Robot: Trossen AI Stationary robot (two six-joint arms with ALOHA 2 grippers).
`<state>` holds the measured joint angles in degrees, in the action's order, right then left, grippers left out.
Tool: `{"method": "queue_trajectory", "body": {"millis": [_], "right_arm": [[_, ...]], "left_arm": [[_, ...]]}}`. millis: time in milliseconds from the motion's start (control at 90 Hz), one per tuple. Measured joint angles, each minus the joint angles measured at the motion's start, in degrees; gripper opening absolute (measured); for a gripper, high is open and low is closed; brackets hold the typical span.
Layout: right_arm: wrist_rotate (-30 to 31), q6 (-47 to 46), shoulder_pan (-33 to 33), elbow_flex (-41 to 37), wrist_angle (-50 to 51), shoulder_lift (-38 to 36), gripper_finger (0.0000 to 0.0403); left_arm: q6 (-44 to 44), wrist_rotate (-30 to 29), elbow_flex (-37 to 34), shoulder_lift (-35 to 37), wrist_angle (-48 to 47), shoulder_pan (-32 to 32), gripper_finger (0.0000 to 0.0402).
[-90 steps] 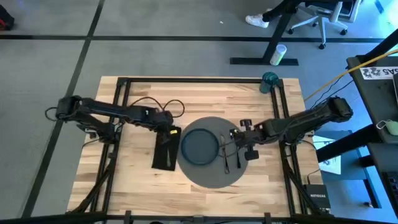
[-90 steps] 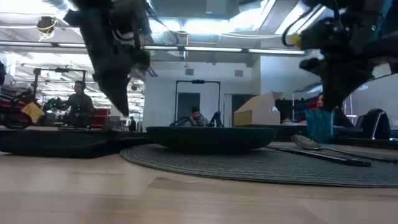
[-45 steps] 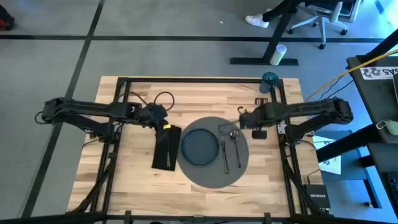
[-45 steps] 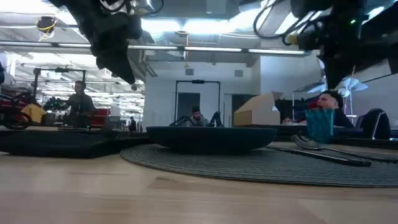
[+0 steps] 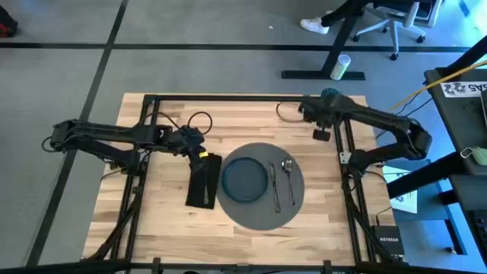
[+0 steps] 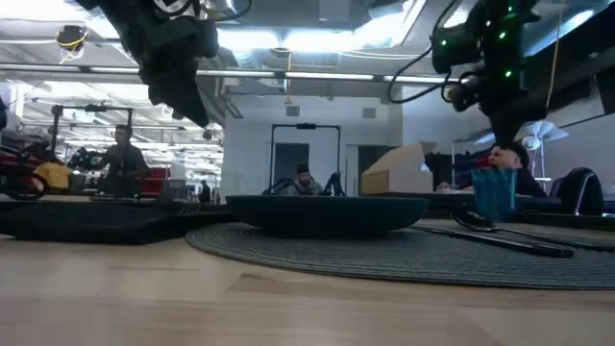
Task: Set table place
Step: Move the blue cup to the top right of the table
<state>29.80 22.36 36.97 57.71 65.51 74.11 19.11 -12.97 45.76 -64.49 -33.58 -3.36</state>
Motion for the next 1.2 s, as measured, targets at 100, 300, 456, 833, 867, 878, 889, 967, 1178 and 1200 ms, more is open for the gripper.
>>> {"method": "queue_trajectory", "body": {"millis": [100,300,456,833,867,878,889,967,1178,1200], "right_arm": [[-2.30,3.71,4.93,0.00,-3.24,0.00,0.0122],[-7.04,8.70,12.73,0.00,-6.72,0.00,0.0148],[-9.80,10.83,16.08,0.00,-9.07,0.02,0.0152],[-8.05,5.96,15.94,-0.07,-11.50,2.91,0.0152],[-6.99,4.59,15.94,-0.07,-12.43,3.41,0.0152],[-6.62,4.16,15.93,-0.07,-12.74,3.60,0.0152],[-6.26,3.57,15.92,-0.07,-13.02,3.78,0.0152],[-4.51,0.72,15.94,-0.07,-14.79,4.94,0.0152],[-3.15,-3.06,16.75,-0.07,-16.50,10.31,0.0152],[-2.64,-3.38,16.79,-0.07,-16.66,10.98,0.0152]], "left_arm": [[0.00,0.00,0.00,0.00,-0.14,0.00,0.0000],[-0.02,0.00,0.00,0.00,-0.55,0.00,0.0000],[-0.02,0.00,0.00,0.00,-0.55,0.00,0.0000],[-0.26,0.00,-0.22,-0.02,-0.44,0.00,0.0000],[-0.24,-0.04,-0.22,-0.02,-0.44,0.00,0.0000],[-0.26,-0.08,-0.22,-0.02,-0.44,0.00,0.0000],[-0.28,-0.13,-0.22,-0.02,-0.44,0.00,0.0000],[-0.37,-0.37,-0.22,-0.02,-0.46,0.00,0.0000],[-1.21,-0.39,-0.24,-0.02,-0.66,0.00,0.0000],[-1.40,-0.39,-0.26,-0.02,-0.68,0.00,0.0000]]}}
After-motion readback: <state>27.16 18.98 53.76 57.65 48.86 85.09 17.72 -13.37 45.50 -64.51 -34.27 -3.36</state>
